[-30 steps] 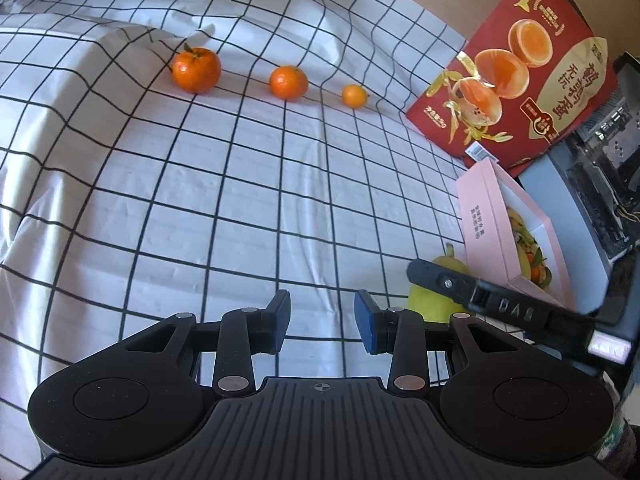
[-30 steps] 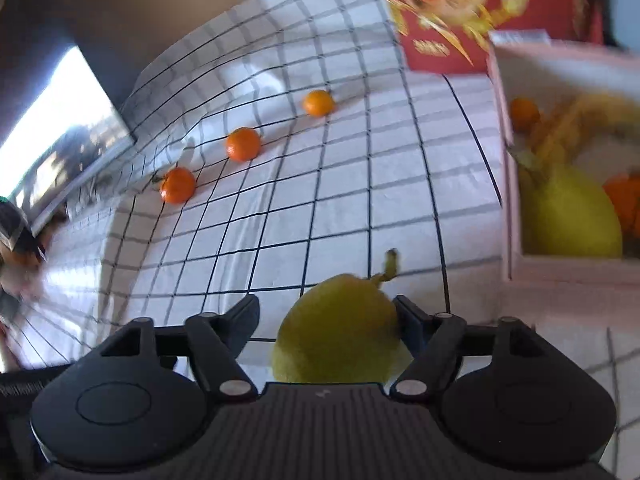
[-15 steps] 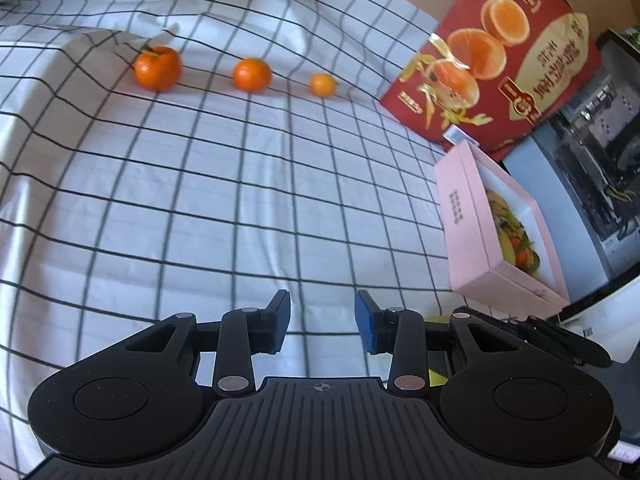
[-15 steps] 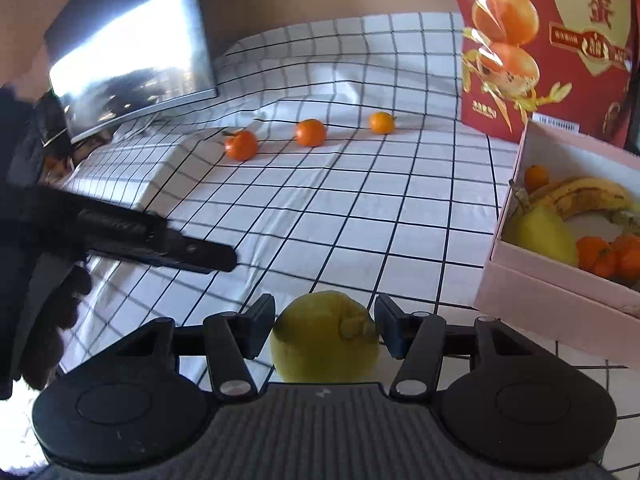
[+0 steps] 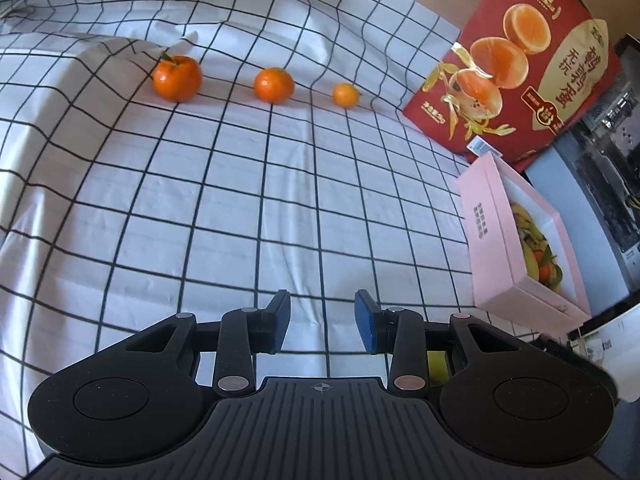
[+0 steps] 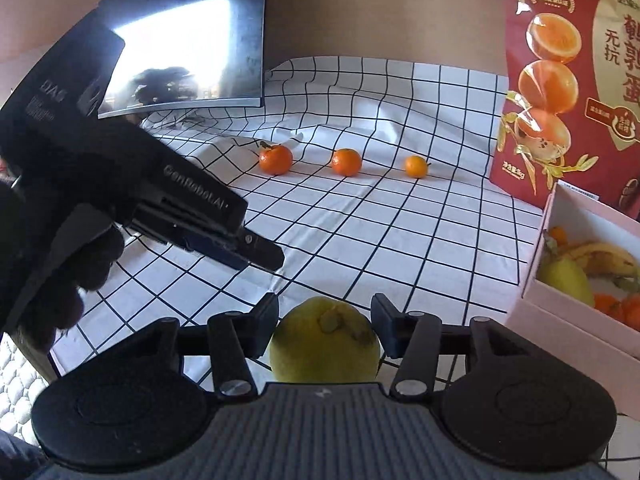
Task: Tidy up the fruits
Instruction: 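Carry the pear with the right gripper while the left gripper grasps a mandarin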
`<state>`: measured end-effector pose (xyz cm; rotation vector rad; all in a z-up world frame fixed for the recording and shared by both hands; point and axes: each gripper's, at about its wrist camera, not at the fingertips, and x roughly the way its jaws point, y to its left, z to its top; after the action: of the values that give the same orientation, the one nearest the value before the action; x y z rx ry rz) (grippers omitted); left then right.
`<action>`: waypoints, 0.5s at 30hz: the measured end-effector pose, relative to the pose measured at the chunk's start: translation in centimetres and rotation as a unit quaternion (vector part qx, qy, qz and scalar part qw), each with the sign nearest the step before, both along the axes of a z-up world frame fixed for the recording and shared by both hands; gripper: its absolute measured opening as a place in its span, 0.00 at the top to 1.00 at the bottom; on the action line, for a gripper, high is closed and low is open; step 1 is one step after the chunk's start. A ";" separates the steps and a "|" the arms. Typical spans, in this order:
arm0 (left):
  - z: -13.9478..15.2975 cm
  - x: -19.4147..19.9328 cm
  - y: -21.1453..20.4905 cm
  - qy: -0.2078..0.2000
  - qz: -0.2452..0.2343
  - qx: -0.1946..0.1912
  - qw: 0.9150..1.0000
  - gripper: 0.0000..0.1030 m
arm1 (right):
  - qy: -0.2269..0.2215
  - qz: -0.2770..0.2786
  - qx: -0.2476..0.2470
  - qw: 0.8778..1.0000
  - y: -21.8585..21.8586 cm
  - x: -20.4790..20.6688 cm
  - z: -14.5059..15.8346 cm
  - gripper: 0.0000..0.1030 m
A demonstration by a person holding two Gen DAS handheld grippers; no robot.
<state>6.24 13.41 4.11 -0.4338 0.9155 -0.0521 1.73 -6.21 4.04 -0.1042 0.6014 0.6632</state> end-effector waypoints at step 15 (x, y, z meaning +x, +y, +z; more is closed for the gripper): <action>-0.9 0.1 1.6 0.010 0.017 0.002 1.000 0.62 | 0.002 0.011 -0.012 1.000 0.1 -0.4 -1.4 0.42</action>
<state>6.35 15.01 3.20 -0.4468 0.9271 -0.0150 1.30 -6.12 2.65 -0.1310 0.6134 0.6774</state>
